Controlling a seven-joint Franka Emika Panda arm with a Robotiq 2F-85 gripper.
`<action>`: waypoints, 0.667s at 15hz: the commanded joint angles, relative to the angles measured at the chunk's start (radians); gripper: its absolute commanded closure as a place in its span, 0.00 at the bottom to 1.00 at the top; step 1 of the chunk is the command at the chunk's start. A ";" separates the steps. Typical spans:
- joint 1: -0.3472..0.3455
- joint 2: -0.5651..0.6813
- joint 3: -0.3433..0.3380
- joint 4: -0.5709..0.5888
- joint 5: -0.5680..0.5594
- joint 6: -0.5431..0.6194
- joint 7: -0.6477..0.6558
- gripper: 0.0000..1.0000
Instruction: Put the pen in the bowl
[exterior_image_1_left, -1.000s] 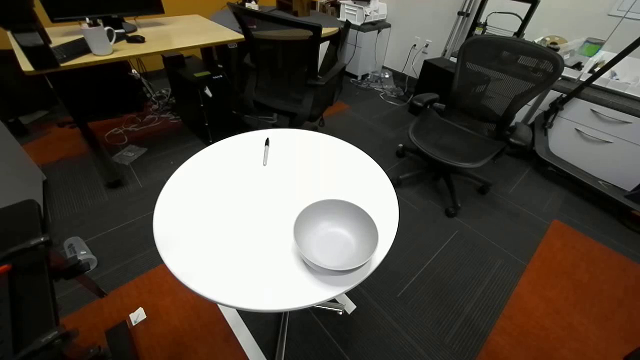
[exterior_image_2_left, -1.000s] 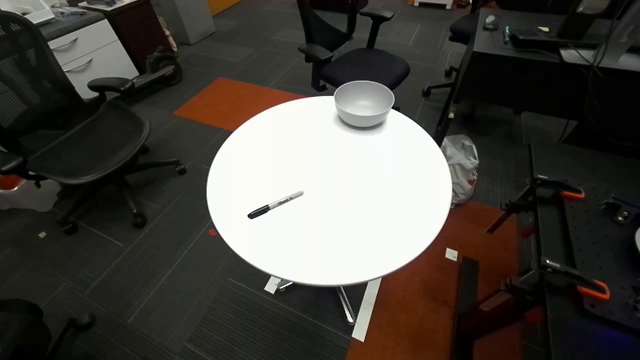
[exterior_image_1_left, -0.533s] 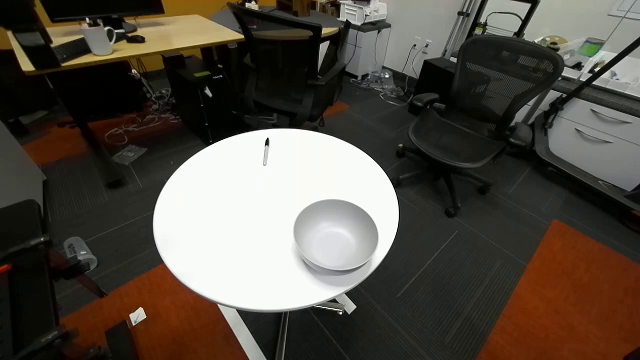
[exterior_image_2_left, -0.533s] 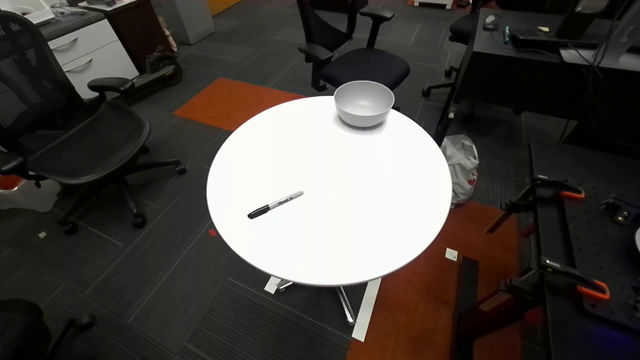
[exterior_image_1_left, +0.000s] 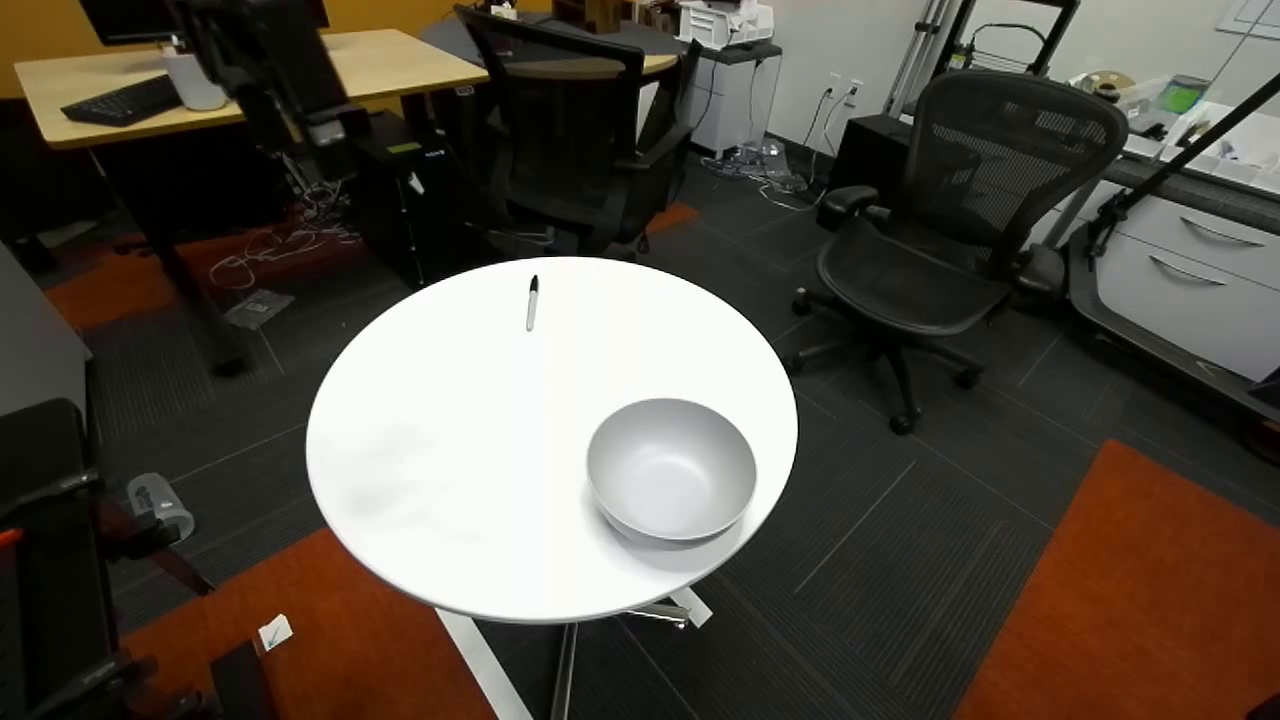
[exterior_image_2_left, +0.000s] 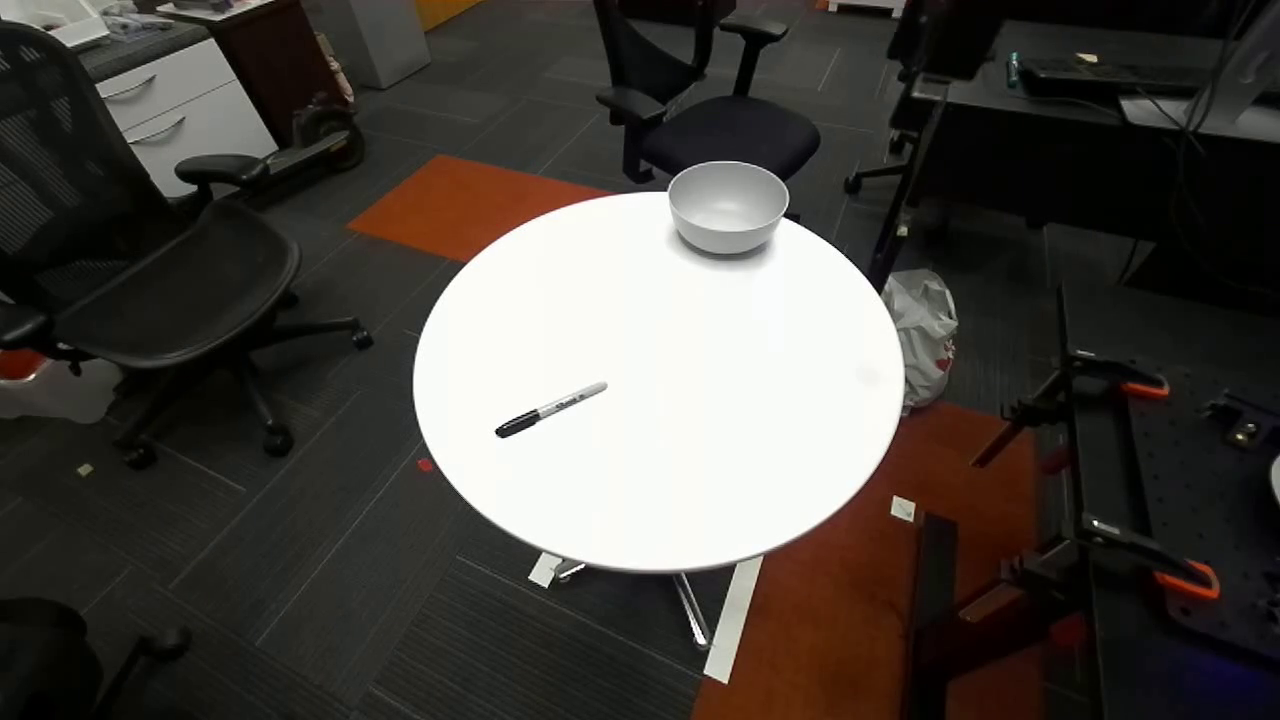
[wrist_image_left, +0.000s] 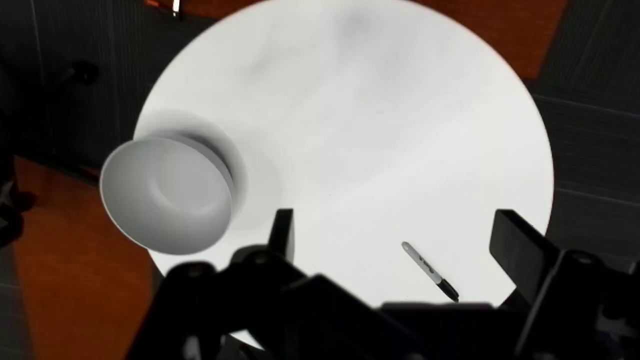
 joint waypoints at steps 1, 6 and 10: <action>0.027 0.251 0.004 0.155 -0.010 0.090 -0.139 0.00; 0.040 0.520 0.050 0.311 -0.039 0.227 -0.244 0.00; 0.037 0.699 0.097 0.431 -0.035 0.319 -0.292 0.00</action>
